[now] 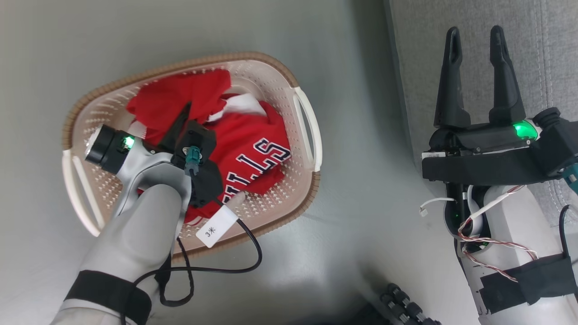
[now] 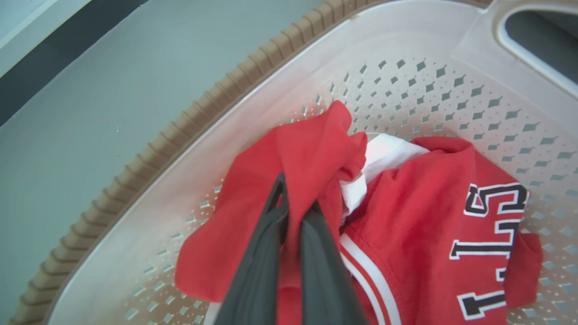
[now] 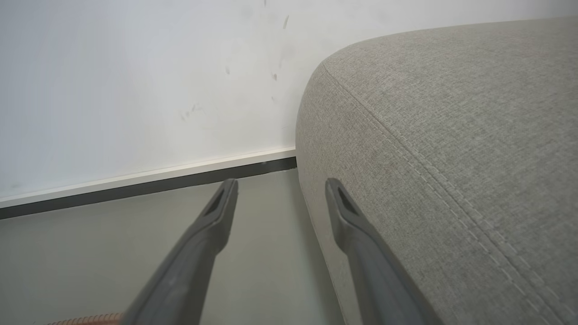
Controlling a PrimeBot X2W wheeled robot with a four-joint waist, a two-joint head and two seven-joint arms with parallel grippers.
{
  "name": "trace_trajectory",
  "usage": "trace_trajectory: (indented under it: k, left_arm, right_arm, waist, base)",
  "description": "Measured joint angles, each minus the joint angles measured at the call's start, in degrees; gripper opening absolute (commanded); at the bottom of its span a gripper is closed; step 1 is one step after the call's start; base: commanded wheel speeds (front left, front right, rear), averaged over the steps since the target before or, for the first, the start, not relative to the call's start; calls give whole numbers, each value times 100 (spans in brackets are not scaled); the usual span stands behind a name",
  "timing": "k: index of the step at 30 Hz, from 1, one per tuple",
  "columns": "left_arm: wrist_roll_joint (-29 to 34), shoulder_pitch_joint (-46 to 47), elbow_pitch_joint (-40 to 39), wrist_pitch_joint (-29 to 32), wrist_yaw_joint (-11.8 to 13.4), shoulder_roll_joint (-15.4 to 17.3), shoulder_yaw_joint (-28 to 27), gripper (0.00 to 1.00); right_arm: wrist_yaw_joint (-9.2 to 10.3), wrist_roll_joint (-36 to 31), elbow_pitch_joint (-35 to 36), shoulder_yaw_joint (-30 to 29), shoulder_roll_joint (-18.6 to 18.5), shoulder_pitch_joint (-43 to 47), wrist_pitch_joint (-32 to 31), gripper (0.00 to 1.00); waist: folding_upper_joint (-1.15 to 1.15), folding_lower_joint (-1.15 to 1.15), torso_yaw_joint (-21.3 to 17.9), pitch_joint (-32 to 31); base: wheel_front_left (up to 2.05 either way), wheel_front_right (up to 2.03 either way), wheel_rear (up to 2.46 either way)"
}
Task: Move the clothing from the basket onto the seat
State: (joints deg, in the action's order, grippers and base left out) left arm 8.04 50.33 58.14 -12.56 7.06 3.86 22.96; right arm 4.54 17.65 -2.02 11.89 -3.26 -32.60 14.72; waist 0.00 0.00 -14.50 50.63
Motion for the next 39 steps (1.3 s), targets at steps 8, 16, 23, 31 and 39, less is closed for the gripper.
trace_trajectory:
  k: [8, 16, 23, 31, 39]
  left_arm:
    - [-202, -43, -196, -126, -63, -113, 31, 0]
    - [-598, -321, -481, -171, -358, -148, 99, 0]
    - [-1237, -603, -1089, -174, -565, -155, 510, 0]
    - [-1789, -639, -1582, -174, -765, -159, 845, 0]
    - [-2120, -638, -1774, -174, -859, -164, 1029, 0]
  right_arm:
    - [-103, -4, -243, -42, -1, 43, 0, 100]
    - [-181, -65, -500, -98, -38, 193, 0, 100]
    - [-259, -143, -751, -109, -70, 359, 0, 100]
    - [-313, -208, -991, -91, -69, 613, -1, 100]
    - [-354, -209, -1248, -107, -67, 963, -1, 100]
  waist:
    - [0, 0, 216, -386]
    - [0, 0, 462, -900]
    - [0, -1, 680, -1441]
    - [-1, -1, 906, -2106]
    - [-1, -1, 1124, -2788]
  base:
    - [0, 0, 0]
    - [0, 0, 0]
    - [0, 0, 0]
    - [0, 0, 0]
    - [0, 0, 0]
